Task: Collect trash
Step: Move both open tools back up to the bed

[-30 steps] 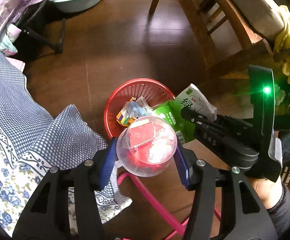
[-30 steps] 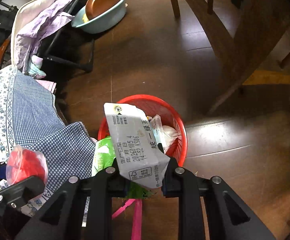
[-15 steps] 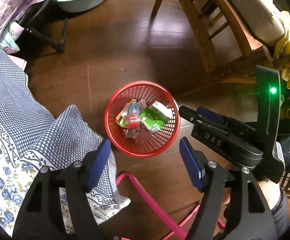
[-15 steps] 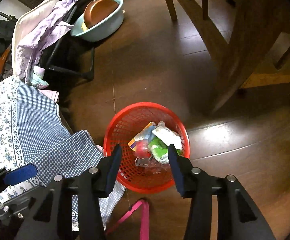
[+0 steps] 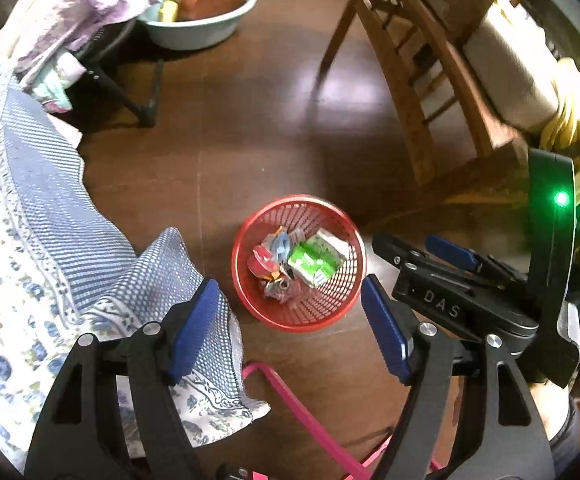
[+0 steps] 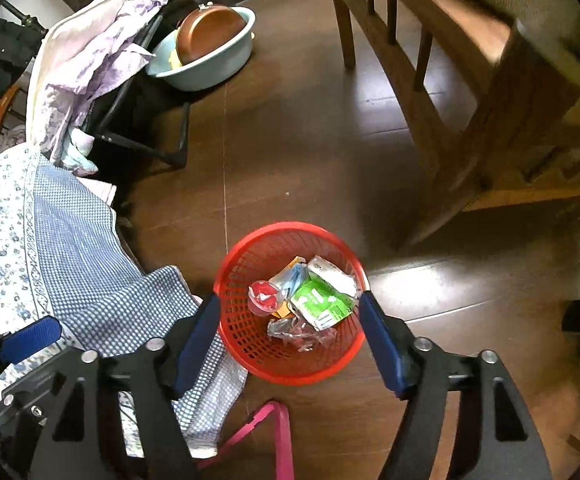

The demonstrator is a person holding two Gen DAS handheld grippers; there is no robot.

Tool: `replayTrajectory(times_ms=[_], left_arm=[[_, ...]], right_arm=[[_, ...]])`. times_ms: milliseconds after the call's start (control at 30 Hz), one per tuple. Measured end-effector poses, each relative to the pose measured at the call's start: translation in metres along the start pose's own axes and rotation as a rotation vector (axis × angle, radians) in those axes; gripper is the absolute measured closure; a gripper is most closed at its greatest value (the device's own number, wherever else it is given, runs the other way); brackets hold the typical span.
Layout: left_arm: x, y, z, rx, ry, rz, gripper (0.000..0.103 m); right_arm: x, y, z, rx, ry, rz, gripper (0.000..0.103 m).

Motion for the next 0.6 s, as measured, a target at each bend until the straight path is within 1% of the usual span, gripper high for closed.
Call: replayTrajectory(times_ms=[33,100,167,233,300,333,400,433,467,567,600], left_arm=[[-0.002,0.002,-0.006,0.005,-0.014,-0.010,0.031],[-0.007,0.012,-0.029,0.028,-0.077,-0.053,0.031],[-0.012,0.024,-0.051,0.046,-0.130,-0.086,0.027],[-0.017,0.039,-0.077,0.043,-0.189,-0.102,0.027],[-0.018,0.057,-0.106,-0.010,-0.257,-0.107,0.026],[-0.018,0.073,-0.126,-0.033,-0.303,-0.130,0.024],[-0.015,0.100,-0.153,-0.062,-0.360,-0.173,0.020],[-0.013,0.113,-0.164,-0.081,-0.378,-0.193,0.017],[-0.011,0.123,-0.173,-0.095,-0.390,-0.205,0.016],[-0.004,0.160,-0.195,-0.135,-0.422,-0.245,0.016],[0.000,0.173,-0.201,-0.159,-0.431,-0.263,0.016]], right_arm=[[-0.003,0.004,-0.005,0.002,-0.010,-0.010,0.028],[-0.009,0.016,-0.016,0.007,-0.030,-0.035,0.026],[-0.015,0.024,-0.026,0.008,-0.049,-0.052,0.025],[-0.023,0.040,-0.038,0.010,-0.082,-0.082,0.025],[-0.030,0.058,-0.050,0.002,-0.111,-0.115,0.025],[-0.032,0.065,-0.053,-0.003,-0.118,-0.126,0.024],[-0.038,0.086,-0.062,-0.019,-0.137,-0.156,0.024],[-0.040,0.099,-0.067,-0.031,-0.146,-0.175,0.024],[-0.041,0.110,-0.070,-0.042,-0.153,-0.189,0.024],[-0.044,0.158,-0.084,-0.101,-0.178,-0.253,0.024],[-0.044,0.173,-0.087,-0.120,-0.183,-0.274,0.023]])
Point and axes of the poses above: each gripper's, at about its wrist camera, not at the fingertips, and z roughly the way its jaws point, y to its left, x to its underside, the point moved 1 cm from there along z, roughly the way its jaws point, and after that the axes turned 11 degrees about -y, right-handed, at the moved point
